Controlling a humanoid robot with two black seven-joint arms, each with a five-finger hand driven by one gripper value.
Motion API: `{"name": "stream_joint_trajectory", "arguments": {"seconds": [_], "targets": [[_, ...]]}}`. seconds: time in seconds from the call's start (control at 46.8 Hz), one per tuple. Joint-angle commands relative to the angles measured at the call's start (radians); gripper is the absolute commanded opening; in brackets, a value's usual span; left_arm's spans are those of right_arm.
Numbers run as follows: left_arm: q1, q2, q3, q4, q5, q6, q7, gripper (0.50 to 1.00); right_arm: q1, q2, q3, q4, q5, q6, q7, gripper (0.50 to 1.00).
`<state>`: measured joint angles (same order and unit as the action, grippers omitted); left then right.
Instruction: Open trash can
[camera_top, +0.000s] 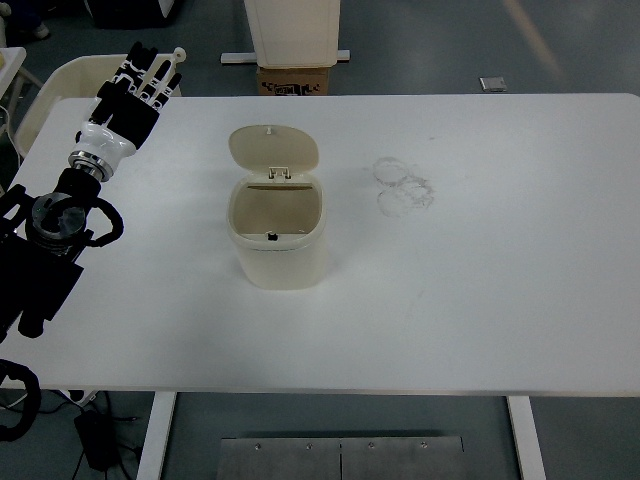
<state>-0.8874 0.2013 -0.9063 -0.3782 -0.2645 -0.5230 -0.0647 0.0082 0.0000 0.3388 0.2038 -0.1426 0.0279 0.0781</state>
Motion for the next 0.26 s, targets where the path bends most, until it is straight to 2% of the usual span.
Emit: {"name": "stream_joint_trajectory", "arguments": {"seconds": [0.0, 0.235], "targets": [[0.019, -0.002, -0.002, 0.005, -0.001, 0.001, -0.001, 1.000, -0.002, 0.000, 0.002, 0.000, 0.003, 0.000, 0.002, 0.993], [0.030, -0.002, -0.002, 0.010, 0.001, 0.005, 0.000, 1.000, -0.002, 0.000, 0.003, 0.000, 0.003, -0.002, 0.003, 0.993]]}}
